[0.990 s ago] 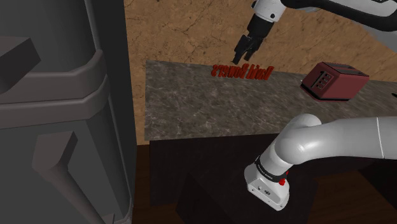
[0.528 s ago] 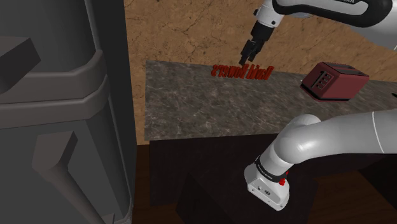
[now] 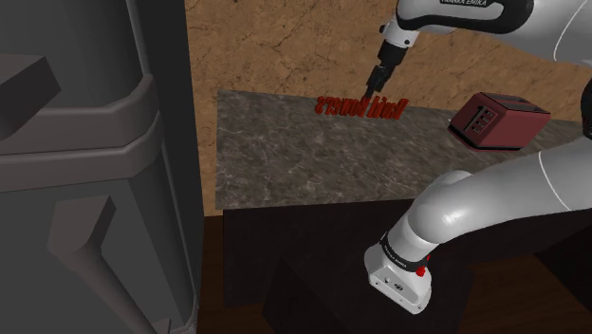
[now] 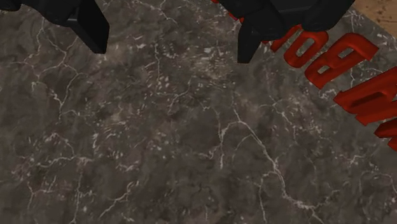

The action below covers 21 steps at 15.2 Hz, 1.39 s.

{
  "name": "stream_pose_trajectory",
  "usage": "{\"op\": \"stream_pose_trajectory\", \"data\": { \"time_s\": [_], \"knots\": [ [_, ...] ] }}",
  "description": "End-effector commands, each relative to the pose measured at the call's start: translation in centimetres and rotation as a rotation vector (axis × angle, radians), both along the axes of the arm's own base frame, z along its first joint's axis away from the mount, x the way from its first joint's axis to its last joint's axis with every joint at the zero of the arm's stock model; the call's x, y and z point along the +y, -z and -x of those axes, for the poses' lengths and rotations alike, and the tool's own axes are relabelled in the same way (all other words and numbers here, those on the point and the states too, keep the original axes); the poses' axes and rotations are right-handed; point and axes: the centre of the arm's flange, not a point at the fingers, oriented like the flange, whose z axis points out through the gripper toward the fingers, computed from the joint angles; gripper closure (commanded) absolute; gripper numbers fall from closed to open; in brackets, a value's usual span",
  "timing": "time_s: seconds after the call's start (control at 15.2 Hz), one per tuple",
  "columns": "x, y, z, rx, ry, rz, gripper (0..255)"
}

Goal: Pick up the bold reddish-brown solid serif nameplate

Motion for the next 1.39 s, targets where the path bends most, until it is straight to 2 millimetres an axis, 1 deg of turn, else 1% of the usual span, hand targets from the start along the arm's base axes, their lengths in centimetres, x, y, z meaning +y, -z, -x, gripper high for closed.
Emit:
{"op": "stream_pose_trajectory", "data": {
  "time_s": [0.0,1.06,1.12,1.32],
  "knots": [
    [-2.4,0.6,-0.8,0.011,-0.015,0.008,0],
    [-21.2,6.1,-7.5,0.097,-0.122,0.062,0],
    [-22.1,6.3,-7.8,0.101,-0.127,0.064,0],
    [-22.1,7.9,-7.8,0.101,-0.127,0.064,0]
  ]
}}
